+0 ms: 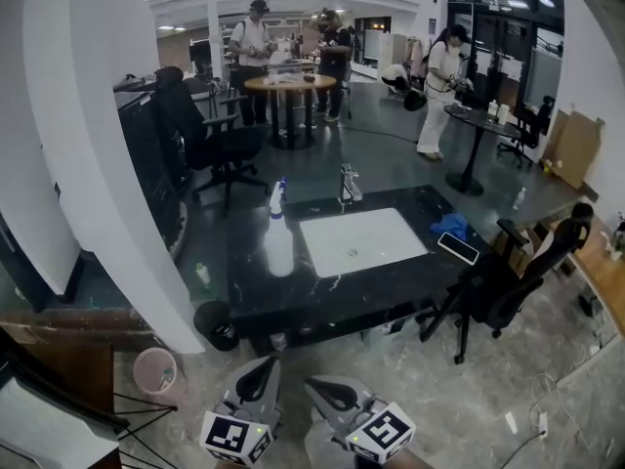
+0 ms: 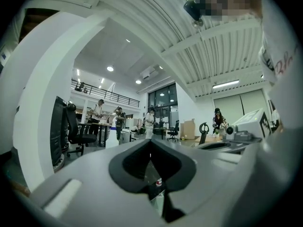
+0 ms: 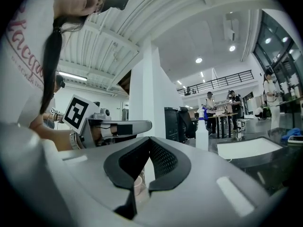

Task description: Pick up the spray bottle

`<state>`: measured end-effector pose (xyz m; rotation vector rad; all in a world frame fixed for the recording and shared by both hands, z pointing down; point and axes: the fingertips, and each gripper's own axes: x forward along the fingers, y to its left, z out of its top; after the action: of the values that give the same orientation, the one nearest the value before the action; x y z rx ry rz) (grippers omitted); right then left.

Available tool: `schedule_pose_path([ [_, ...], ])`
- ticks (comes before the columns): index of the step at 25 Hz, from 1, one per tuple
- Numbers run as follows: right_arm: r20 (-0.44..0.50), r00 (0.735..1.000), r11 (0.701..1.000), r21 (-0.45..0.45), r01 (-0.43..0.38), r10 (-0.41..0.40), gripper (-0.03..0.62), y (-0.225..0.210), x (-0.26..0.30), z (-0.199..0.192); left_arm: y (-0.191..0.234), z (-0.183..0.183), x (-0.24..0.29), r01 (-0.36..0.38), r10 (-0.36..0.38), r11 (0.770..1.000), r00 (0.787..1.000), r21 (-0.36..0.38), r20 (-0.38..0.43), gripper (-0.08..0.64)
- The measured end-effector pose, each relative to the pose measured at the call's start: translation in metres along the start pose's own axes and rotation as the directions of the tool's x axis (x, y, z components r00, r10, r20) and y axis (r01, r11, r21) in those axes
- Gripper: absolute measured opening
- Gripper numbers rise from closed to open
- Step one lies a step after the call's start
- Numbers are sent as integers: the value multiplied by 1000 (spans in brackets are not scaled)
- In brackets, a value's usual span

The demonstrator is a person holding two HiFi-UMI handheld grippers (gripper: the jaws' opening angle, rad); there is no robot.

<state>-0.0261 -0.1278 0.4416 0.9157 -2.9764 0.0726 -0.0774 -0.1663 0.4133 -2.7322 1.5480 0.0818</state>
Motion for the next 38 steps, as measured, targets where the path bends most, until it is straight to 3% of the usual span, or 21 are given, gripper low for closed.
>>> schedule_pose_path([
  [3, 8, 1000, 1000, -1, -11, 11, 2, -25, 18, 5, 18, 1, 29, -9, 10, 1000, 1000, 9, -6, 2],
  [5, 12, 1000, 1000, 3, -13, 13, 2, -45, 32, 10, 31, 2, 51, -14, 15, 1000, 1000, 17, -13, 78],
  [15, 38, 997, 997, -51, -65, 67, 2, -133, 104, 40, 115, 12, 161, -117, 118, 991, 993, 57, -3, 190],
  [21, 37, 997, 996, -64, -58, 61, 2, -168, 129, 43, 156, 31, 214, -155, 154, 986, 988, 66, 29, 190],
  [31, 32, 999, 998, -57, -25, 27, 2, -197, 158, 51, 178, 40, 274, -81, 83, 995, 996, 57, -21, 190],
  [33, 39, 999, 998, -57, -15, 17, 2, -202, 162, 52, 179, 40, 280, -78, 81, 995, 996, 65, -35, 151],
  [34, 41, 999, 998, -56, -9, 11, 2, -205, 164, 53, 180, 40, 281, -79, 82, 994, 996, 76, -43, 90],
  [38, 46, 999, 999, -52, 2, 0, 2, -211, 170, 54, 183, 42, 283, -70, 75, 994, 996, 83, -56, 75],
])
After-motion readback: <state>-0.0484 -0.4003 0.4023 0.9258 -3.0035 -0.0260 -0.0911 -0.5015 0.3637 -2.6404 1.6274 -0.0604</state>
